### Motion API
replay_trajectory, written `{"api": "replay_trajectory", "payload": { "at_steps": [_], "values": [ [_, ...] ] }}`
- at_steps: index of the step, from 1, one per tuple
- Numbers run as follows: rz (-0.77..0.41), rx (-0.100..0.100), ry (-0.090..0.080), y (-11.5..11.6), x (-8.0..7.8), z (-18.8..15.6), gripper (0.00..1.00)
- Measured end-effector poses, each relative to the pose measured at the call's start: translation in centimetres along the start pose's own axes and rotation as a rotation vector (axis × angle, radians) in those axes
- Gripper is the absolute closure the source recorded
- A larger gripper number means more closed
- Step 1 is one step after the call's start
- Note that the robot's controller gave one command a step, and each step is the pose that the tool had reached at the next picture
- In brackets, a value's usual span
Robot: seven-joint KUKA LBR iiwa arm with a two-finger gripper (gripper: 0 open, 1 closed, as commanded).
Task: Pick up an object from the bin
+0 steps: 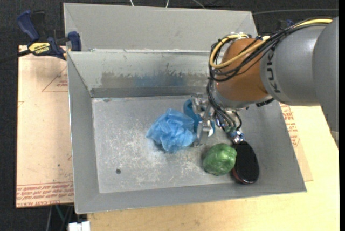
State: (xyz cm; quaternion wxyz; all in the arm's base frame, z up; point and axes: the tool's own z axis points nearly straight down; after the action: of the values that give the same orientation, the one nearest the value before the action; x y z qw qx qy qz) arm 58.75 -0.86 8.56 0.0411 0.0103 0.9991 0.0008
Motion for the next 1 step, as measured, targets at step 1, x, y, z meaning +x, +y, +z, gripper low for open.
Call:
{"api": "replay_trajectory", "payload": {
  "at_steps": [1],
  "values": [
    [0.001,0.000,0.000,-0.02,-0.01,0.05,0.00]
  ]
}}
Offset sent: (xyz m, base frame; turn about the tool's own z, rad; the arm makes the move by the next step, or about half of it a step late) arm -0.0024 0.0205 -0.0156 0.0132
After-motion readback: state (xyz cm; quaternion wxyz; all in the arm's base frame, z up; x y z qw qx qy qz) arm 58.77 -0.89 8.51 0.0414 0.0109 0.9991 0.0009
